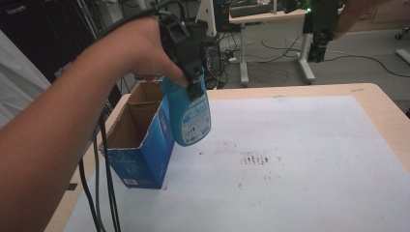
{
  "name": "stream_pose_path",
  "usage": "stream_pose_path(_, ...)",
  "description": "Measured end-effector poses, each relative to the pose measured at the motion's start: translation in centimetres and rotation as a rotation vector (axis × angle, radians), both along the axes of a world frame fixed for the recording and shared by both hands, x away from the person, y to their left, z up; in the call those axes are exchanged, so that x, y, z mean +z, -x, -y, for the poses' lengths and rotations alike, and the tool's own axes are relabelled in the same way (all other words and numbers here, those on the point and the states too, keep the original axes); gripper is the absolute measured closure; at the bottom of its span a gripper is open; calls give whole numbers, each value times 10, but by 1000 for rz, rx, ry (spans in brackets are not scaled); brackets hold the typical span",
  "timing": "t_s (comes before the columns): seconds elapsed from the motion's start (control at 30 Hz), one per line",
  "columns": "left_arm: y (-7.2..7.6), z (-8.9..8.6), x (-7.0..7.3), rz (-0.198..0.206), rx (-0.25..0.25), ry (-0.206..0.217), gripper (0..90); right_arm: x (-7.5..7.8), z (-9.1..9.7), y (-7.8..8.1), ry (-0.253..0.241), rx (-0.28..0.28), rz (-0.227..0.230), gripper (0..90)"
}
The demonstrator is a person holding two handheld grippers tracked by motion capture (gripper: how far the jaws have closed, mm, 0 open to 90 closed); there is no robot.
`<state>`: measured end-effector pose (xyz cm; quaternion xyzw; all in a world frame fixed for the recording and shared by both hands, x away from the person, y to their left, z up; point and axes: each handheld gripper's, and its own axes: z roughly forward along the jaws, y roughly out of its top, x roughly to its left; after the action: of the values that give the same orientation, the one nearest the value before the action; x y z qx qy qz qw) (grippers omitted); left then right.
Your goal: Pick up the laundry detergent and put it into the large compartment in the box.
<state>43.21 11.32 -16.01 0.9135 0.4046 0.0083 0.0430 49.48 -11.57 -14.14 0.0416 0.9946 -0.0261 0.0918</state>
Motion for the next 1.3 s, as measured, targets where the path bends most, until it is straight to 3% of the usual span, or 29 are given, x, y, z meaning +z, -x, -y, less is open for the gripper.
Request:
stream_pose_path(0.2, -3, -24, 28, -10, 27, 40, 401, -1, -1, 0, 1, 4, 0, 23)
stream_pose_path(0.53, -4, -72, 45, -19, 141, 43, 400, -2, -1, -2, 4, 1, -2, 23)
stream_pose_path(0.9, -5, -113, 46, -18, 250, 4, 400, -5, -6, -4, 2, 3, -8, 23)
stream_pose_path(1.3, -8, -132, 30, -34, 284, -11, 400, -5, -6, -4, 0, -2, -8, 23)
